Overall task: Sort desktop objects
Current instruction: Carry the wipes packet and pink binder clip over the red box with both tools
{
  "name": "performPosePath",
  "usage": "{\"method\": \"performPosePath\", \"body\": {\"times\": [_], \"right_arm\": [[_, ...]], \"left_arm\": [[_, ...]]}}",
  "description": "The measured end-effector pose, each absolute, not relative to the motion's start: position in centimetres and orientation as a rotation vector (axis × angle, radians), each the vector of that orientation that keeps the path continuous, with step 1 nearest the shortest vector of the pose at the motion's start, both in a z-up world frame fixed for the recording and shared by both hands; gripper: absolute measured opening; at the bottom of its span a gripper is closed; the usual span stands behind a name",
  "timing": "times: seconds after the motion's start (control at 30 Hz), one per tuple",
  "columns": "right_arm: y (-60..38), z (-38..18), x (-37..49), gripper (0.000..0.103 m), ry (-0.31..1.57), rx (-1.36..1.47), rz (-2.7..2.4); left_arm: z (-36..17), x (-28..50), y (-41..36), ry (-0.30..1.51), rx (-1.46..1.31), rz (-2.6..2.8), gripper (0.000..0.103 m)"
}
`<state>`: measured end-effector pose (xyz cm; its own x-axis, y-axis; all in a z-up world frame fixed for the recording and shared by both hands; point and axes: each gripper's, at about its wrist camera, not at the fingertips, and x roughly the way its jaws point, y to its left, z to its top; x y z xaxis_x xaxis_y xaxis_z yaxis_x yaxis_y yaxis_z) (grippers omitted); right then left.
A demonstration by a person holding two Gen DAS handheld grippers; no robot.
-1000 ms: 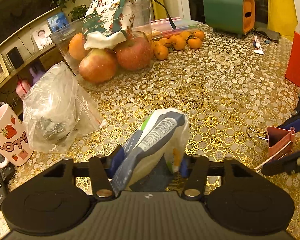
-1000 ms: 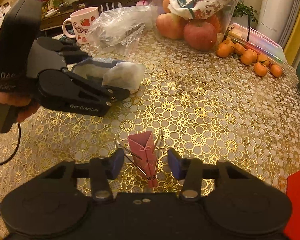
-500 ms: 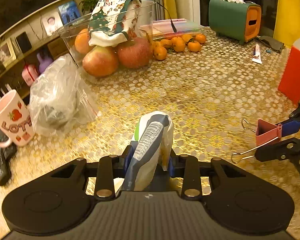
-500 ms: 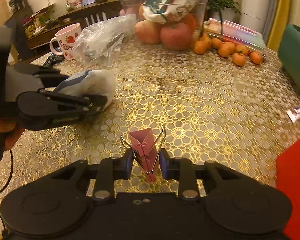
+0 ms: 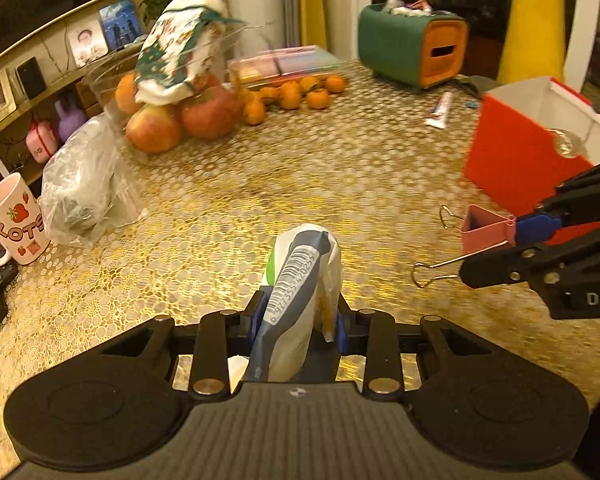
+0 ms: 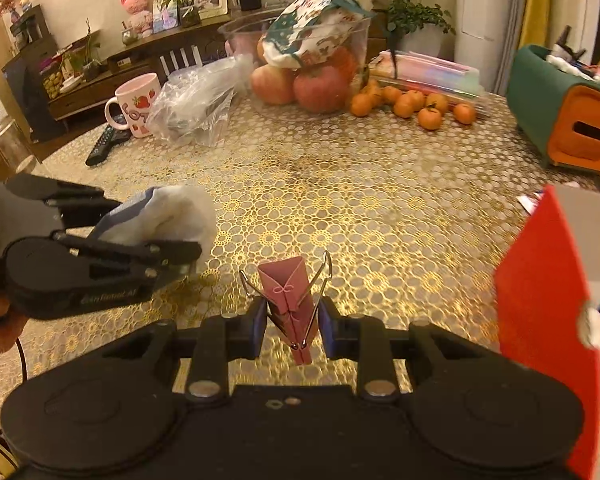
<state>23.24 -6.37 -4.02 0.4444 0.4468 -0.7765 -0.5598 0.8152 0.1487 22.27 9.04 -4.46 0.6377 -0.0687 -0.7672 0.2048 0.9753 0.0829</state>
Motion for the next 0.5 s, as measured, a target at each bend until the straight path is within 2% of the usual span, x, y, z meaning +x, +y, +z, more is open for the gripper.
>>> {"method": "performPosePath", "body": {"times": [0.5], "right_arm": [[-13.4,-0.6,17.8,0.026,0.886,-0.057,0.557]], "left_arm": [[0.6,16.1,2.4,0.855,0.124,-0.23,0.031]]}}
